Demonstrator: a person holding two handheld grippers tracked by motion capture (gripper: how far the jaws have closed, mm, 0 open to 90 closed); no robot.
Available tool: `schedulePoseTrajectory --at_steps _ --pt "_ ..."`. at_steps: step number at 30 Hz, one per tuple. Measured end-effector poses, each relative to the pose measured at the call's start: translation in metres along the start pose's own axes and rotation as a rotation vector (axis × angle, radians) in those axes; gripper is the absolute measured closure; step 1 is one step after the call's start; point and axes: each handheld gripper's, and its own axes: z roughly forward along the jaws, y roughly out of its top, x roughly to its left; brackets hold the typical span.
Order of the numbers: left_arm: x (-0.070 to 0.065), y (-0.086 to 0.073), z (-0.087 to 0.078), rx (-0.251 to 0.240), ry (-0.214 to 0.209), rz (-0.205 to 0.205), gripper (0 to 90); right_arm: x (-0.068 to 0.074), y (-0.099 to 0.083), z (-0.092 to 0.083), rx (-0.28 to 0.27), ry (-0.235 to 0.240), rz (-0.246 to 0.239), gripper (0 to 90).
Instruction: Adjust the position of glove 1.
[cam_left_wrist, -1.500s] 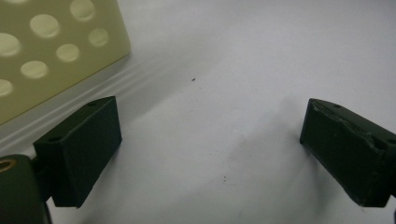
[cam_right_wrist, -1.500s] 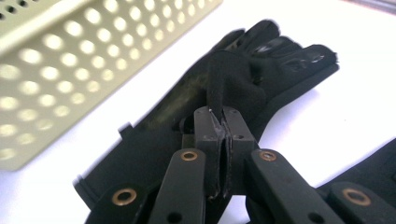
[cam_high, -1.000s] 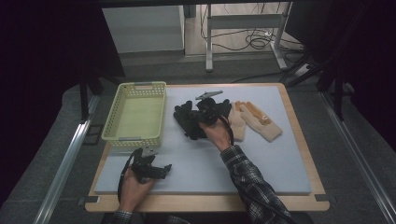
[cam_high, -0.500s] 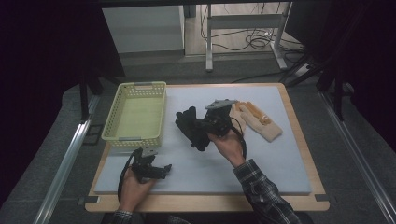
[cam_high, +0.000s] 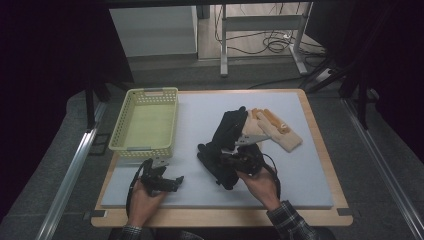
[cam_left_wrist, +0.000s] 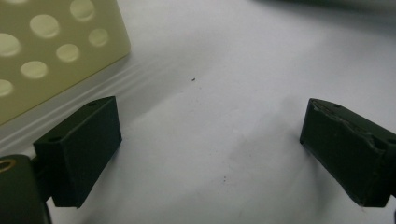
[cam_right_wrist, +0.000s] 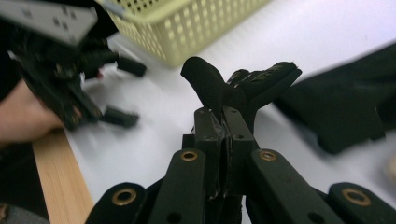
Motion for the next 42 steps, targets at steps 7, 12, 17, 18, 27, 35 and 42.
schedulePoseTrajectory --at_steps 7,12,17,18,27,35,42 --pt "0.001 0.000 -0.001 0.008 0.000 0.009 5.6 -0.016 -0.037 0.004 0.063 -0.084 -0.013 81.5" --pt "0.001 0.000 -0.001 0.008 0.000 0.009 5.5 -0.023 -0.055 0.008 0.114 -0.145 -0.059 55.9" --pt "0.000 0.000 -0.001 0.008 0.000 0.009 5.6 -0.027 -0.056 -0.004 0.091 -0.161 -0.079 48.7" --pt "0.000 0.000 -0.001 0.007 0.000 0.009 5.6 -0.029 -0.055 -0.009 0.084 -0.166 -0.078 48.6" --pt "0.000 0.000 -0.001 0.007 0.000 0.009 5.6 -0.045 -0.071 -0.028 0.116 -0.145 -0.063 84.4" --pt "0.000 0.000 0.000 0.003 0.001 0.004 5.6 -0.035 -0.086 -0.013 0.150 -0.094 -0.105 88.4" --pt "0.000 0.000 0.000 0.002 0.001 0.004 5.6 -0.020 -0.091 -0.012 0.141 -0.041 -0.119 88.3"
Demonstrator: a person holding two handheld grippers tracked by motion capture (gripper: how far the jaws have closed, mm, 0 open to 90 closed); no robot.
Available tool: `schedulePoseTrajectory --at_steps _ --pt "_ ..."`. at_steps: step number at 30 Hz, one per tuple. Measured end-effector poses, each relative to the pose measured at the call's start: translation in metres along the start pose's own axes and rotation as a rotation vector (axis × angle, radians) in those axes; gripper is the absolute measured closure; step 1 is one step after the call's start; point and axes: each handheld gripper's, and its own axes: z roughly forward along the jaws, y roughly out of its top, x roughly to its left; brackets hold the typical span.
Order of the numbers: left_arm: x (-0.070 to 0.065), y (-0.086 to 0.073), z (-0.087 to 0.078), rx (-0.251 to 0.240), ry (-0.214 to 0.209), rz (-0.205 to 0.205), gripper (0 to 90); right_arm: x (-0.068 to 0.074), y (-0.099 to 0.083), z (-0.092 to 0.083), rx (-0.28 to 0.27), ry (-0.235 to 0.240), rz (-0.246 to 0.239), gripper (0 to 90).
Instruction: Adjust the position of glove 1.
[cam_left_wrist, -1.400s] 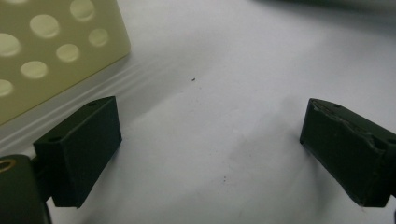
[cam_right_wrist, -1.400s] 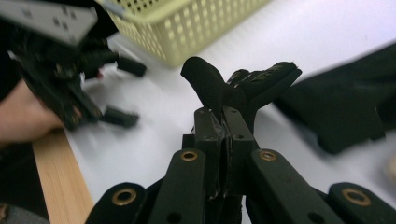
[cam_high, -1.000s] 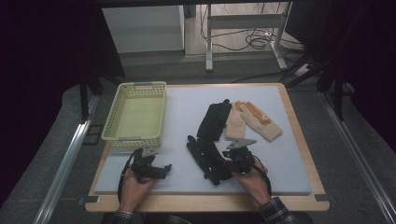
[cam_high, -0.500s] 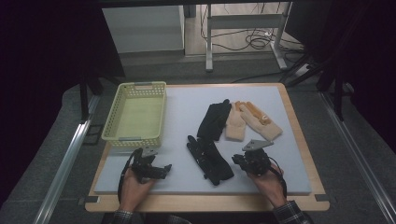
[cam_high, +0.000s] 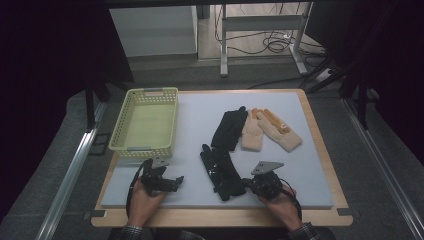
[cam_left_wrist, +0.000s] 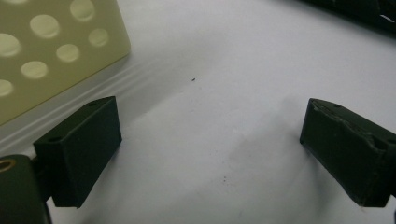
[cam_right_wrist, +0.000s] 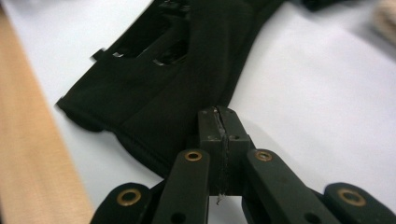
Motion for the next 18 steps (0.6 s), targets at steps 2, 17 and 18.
schedulePoseTrajectory --at_steps 2,17,18 --pt "0.000 0.000 0.000 0.000 0.000 0.000 5.6 0.005 -0.001 0.001 -0.002 0.012 -0.008 88.3" --pt "0.000 0.000 0.000 0.001 0.000 0.002 5.6 0.044 0.012 0.023 -0.006 0.128 -0.052 87.4" --pt "0.000 0.000 0.000 0.001 0.000 0.001 5.5 0.044 0.013 0.024 -0.003 0.129 -0.057 87.0"
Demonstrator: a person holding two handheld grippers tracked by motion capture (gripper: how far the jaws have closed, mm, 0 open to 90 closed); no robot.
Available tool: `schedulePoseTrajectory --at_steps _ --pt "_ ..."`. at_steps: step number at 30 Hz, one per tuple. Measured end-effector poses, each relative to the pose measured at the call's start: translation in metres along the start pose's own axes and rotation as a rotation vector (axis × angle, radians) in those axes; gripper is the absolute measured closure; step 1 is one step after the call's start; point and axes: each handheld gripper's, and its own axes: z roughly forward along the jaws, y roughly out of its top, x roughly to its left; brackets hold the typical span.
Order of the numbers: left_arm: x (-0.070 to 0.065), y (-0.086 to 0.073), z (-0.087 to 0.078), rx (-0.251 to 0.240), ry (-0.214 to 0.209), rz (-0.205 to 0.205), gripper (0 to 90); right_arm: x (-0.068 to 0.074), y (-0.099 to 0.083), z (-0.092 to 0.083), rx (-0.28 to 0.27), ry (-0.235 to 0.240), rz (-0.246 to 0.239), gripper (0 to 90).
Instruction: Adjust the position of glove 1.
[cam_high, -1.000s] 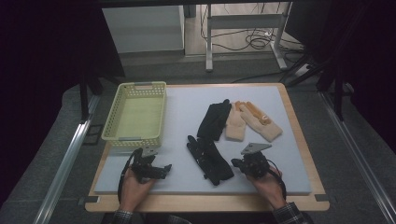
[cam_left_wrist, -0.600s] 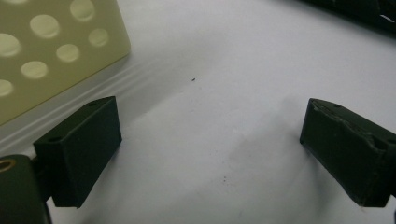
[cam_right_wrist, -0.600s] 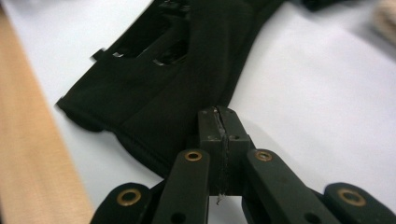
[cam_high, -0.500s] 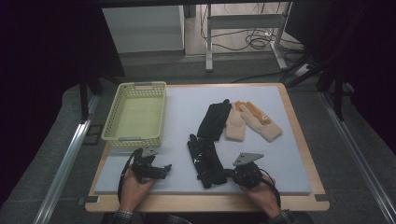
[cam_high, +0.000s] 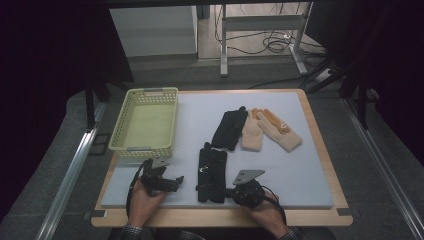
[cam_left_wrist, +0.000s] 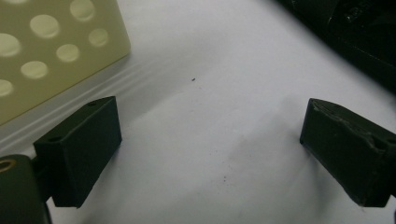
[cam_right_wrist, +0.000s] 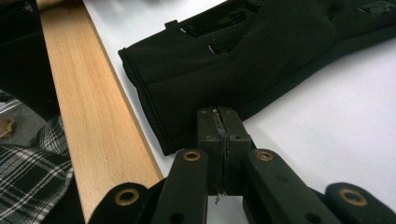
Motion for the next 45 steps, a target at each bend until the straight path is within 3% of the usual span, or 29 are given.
schedulePoseTrajectory --at_steps 16,35,45 --pt "0.000 0.000 0.000 0.001 0.000 0.000 5.6 -0.040 0.014 -0.018 -0.045 -0.083 0.052 78.1" --pt "0.000 0.000 0.000 0.005 0.000 0.006 5.6 -0.072 0.035 -0.009 -0.051 -0.152 0.095 67.2" --pt "0.000 0.000 0.000 0.005 0.000 0.006 5.6 -0.092 0.054 -0.001 -0.059 -0.196 0.114 58.8"
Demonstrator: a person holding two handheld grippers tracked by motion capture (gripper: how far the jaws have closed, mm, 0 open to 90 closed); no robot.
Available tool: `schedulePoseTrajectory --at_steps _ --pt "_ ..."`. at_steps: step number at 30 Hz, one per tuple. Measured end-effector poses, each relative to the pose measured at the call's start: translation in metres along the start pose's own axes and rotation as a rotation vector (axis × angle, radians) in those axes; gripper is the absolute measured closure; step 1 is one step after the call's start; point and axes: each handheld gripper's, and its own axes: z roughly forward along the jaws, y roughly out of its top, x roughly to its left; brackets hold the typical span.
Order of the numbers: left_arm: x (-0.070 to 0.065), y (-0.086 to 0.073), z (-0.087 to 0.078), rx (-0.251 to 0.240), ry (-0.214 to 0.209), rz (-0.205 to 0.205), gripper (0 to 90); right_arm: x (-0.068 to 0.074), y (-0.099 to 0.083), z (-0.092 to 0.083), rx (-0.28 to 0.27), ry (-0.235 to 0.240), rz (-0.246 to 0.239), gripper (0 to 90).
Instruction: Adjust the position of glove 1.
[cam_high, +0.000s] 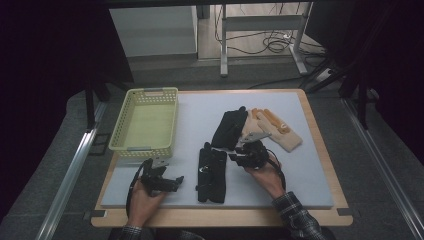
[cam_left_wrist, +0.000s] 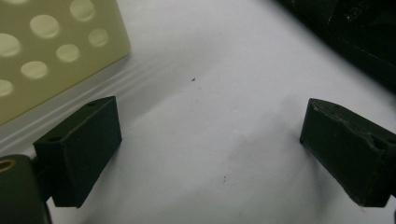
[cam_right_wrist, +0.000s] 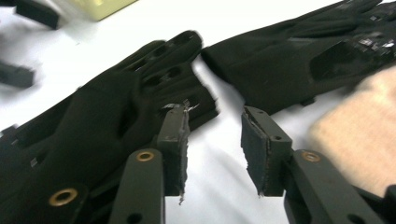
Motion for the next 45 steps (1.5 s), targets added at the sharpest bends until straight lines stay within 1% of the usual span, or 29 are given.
schedulePoseTrajectory --at_steps 7,10,13,16,18,23,27,31,35,36,37,39,40,41,42,44,45 --pt "0.000 0.000 0.000 0.000 0.000 0.001 5.6 -0.017 0.019 0.011 -0.001 -0.027 0.033 54.0" --pt "0.000 0.000 0.000 0.002 0.000 0.001 5.6 -0.022 0.028 0.016 -0.005 -0.045 0.031 51.9" --pt "0.000 0.000 0.000 0.002 0.000 0.001 5.6 -0.027 0.035 0.021 0.002 -0.068 0.026 47.9" --pt "0.000 0.000 0.000 0.002 0.000 0.001 5.6 -0.033 0.038 0.027 0.015 -0.091 0.016 42.6" --pt "0.000 0.000 0.000 0.002 0.000 0.001 5.6 -0.038 0.040 0.031 0.018 -0.110 0.022 39.3" --pt "0.000 0.000 0.000 0.002 0.000 0.000 5.6 -0.047 0.046 0.040 0.018 -0.125 0.040 30.5" --pt "0.000 0.000 0.000 0.001 -0.001 0.000 5.6 -0.053 0.052 0.052 0.030 -0.146 0.032 23.7" --pt "0.000 0.000 0.000 0.000 -0.001 -0.001 5.6 -0.059 0.055 0.063 0.037 -0.158 0.043 20.4" --pt "0.000 0.000 0.000 0.002 0.000 0.000 5.6 -0.062 0.053 0.076 0.072 -0.174 0.042 19.8" --pt "0.000 0.000 0.000 0.002 0.000 0.000 5.6 -0.062 0.050 0.081 0.095 -0.185 0.033 21.0" --pt "0.000 0.000 0.000 -0.001 -0.001 0.000 5.6 -0.062 0.048 0.082 0.102 -0.187 0.030 24.2" --pt "0.000 0.000 0.000 0.001 -0.001 0.000 5.6 -0.066 0.044 0.079 0.077 -0.145 0.080 36.9" --pt "0.000 0.000 0.000 0.001 0.000 0.001 5.6 -0.066 0.043 0.078 0.076 -0.145 0.075 47.4" --pt "0.000 0.000 0.000 0.002 0.000 0.001 5.6 -0.067 0.043 0.076 0.076 -0.127 0.078 57.8" --pt "0.000 0.000 0.000 0.001 -0.001 0.001 5.6 -0.067 0.043 0.075 0.075 -0.105 0.092 62.7" --pt "0.000 0.000 0.000 0.002 0.000 0.001 5.6 -0.064 0.044 0.074 0.081 -0.098 0.094 76.2" --pt "0.000 0.000 0.000 0.002 0.000 0.001 5.6 -0.061 0.045 0.074 0.088 -0.121 0.078 79.3"
